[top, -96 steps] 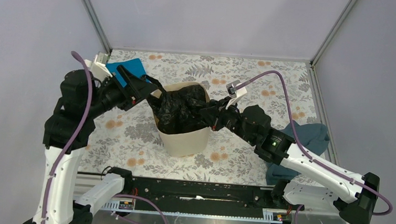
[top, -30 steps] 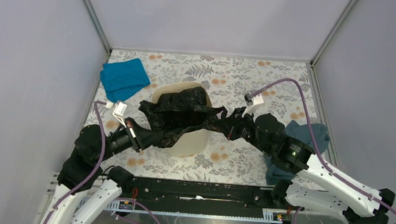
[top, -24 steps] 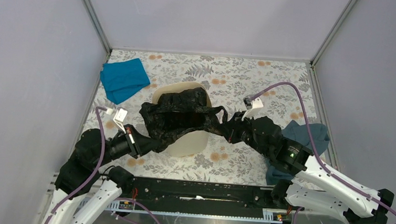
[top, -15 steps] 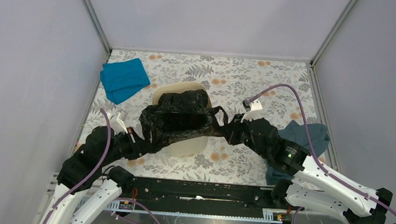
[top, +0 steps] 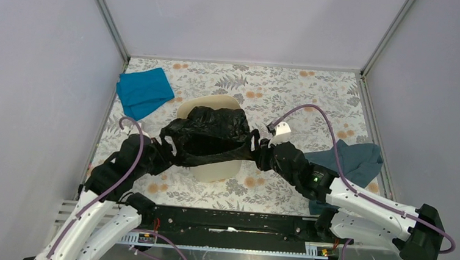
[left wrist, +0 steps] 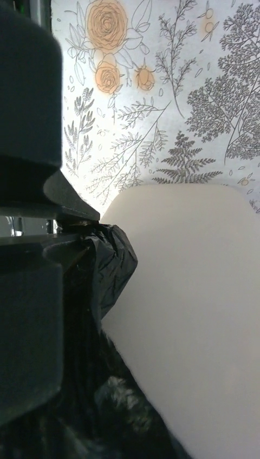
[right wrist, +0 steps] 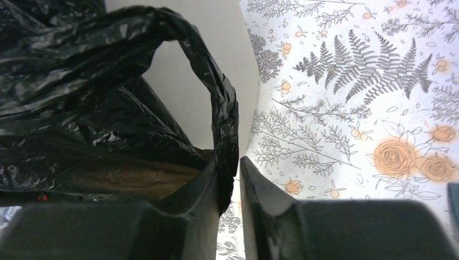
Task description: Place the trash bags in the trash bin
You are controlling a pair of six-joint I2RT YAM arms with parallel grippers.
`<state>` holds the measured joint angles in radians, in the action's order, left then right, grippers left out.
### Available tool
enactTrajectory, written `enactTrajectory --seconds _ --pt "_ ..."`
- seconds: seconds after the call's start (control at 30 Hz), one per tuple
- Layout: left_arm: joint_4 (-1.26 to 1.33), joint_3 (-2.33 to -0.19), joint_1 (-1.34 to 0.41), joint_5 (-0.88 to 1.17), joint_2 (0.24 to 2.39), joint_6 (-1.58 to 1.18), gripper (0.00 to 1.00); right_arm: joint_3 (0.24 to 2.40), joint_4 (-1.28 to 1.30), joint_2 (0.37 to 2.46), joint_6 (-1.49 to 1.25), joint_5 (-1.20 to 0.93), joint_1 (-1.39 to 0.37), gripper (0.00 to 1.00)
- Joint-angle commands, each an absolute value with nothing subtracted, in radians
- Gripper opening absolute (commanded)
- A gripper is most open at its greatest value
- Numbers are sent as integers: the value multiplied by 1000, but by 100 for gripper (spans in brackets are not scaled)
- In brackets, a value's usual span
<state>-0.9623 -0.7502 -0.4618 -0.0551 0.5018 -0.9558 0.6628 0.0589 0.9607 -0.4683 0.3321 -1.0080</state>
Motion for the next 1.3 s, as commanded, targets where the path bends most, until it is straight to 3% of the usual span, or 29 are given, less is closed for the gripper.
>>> enactTrajectory --seconds 0.0,0.1,0.2,0.4,0.57,0.7,0.77,0.83,1.0,1.1,1.17,1.27 --pt "-891 -764 -463 -118 558 -948 23 715 54 946 -332 334 -1009 32" --pt "-996 -811 -463 -156 558 -916 37 773 178 894 -292 306 -1009 48" --pt "-1094 -877 -463 -170 517 -901 61 822 293 816 -234 261 -1009 65" --pt "-1242 -1042 -463 -222 441 -862 82 958 379 755 -86 120 -1009 91" --pt "-1168 -1107 -463 -208 384 -805 93 1055 354 877 108 43 -1009 93" --pt "-1016 -1087 -463 -186 438 -766 99 1121 346 983 212 2 -1010 90" --pt "-1001 -1099 -463 -226 498 -765 99 1174 376 1041 228 -44 -1010 81" --pt "-993 -1120 -463 -275 547 -747 94 1229 408 1095 225 -62 -1010 69" --pt "-946 -1143 -463 -342 598 -685 90 1240 371 1127 205 -10 -1025 68" --pt "-915 -1123 -462 -329 605 -677 82 1243 332 1132 200 65 -1041 61" --pt "-908 -1111 -463 -323 615 -681 76 1248 313 1139 199 96 -1040 53" --pt "-897 -1092 -463 -327 620 -684 69 1248 276 1137 174 165 -1040 29"
